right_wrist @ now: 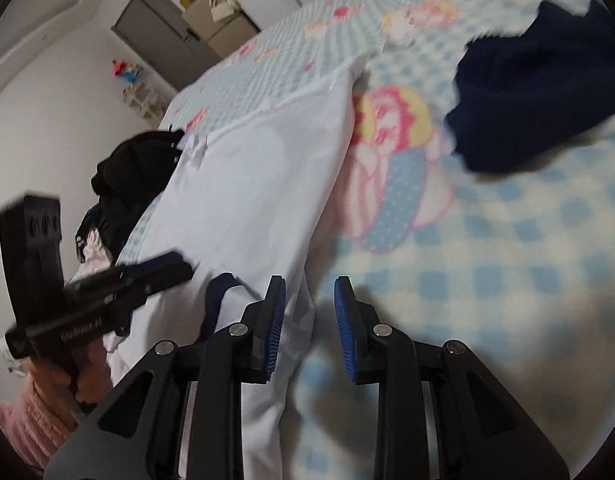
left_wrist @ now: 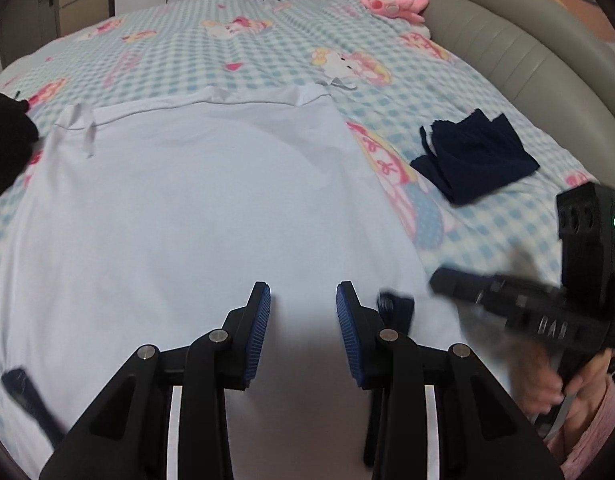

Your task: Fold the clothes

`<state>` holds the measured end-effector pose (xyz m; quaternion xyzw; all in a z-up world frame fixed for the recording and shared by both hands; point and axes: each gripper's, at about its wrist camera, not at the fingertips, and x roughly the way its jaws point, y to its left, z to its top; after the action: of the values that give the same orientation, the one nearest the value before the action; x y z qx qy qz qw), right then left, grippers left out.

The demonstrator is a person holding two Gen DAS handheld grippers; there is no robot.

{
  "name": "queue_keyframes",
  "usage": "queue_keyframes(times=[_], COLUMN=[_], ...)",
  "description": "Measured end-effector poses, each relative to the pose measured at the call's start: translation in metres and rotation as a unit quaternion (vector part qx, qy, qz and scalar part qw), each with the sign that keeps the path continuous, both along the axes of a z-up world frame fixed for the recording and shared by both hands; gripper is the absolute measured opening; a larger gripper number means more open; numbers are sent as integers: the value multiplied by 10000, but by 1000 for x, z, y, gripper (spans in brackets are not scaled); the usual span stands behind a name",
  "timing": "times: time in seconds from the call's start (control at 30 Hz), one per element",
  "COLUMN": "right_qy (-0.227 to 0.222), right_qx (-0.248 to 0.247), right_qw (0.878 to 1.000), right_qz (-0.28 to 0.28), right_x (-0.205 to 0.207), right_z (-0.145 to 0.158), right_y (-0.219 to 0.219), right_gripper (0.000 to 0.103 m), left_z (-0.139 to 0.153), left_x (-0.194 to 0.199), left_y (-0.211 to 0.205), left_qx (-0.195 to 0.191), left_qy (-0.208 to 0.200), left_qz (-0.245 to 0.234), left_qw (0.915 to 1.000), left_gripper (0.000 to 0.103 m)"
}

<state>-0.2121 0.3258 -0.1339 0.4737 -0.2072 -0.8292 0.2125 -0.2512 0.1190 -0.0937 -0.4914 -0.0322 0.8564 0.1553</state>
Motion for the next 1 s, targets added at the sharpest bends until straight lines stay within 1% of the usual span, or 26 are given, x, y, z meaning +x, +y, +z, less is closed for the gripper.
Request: queue_keyframes(times=[0.07,0.1,0.17,0.2,0.3,0.4,0.43,0.5,0.53,0.57,0.73,0.8,0.87,0.9,0.93,1.0], right_qy=[-124,-120,-73,-32,91,-15,-40,-16,-3,9,60,-33,-144,-91,14,204], right_qx=[-94,-101,-73,-28,52,218,258,222,204,186,108,193,66,37,52,3], right_qw=[9997,9994,9991,9990,9987,9989,9989,9994,9996,9997,9998,9995,9994,9994,9993,9990], right_qz=[193,295,416,444,498,414,380,264,206,148,-150,-266,-299,-320,-356,-405], right_x=[-7,-9,-10,-10,-6,-7,-7,-3,-1,1,11,14,14,14,15,9], right_z=[-7,-9,-9,-8,-2,-9,-10,-6,-5,-3,6,3,0,3,9,24], right_y=[-9,-15,-24,-27,-32,-36,-36,-31,-29,-26,-14,-6,1,3,5,8], right_gripper=[26,26,26,26,26,26,23,16,10,8,6,6,7,8,10,12], left_z=[-9,-15,-28,-33,-38,-37,-37,-39,-39,-39,-34,-25,-9,1,11,21], left_x=[-8,-10,-14,-15,-17,-17,-16,-15,-15,-16,-21,-21,-23,-25,-27,-39], left_y=[8,13,23,24,22,21,19,16,14,11,0,-8,-23,-33,-46,-81], left_qx=[-100,-236,-655,-739,-708,-683,-650,-583,-535,-479,-228,7,303,341,305,3], left_qy=[-144,-231,-481,-576,-694,-688,-692,-698,-703,-709,-793,-828,-762,-644,-479,-201], left_qz=[-73,-100,-177,-150,-42,-65,-59,-47,-33,-13,51,114,116,160,237,641], left_qw=[9998,9994,9965,9955,9951,9953,9955,9958,9961,9963,9966,9965,9966,9972,9981,9977], left_gripper=[36,36,38,39,40,40,41,41,42,43,44,43,43,43,43,43])
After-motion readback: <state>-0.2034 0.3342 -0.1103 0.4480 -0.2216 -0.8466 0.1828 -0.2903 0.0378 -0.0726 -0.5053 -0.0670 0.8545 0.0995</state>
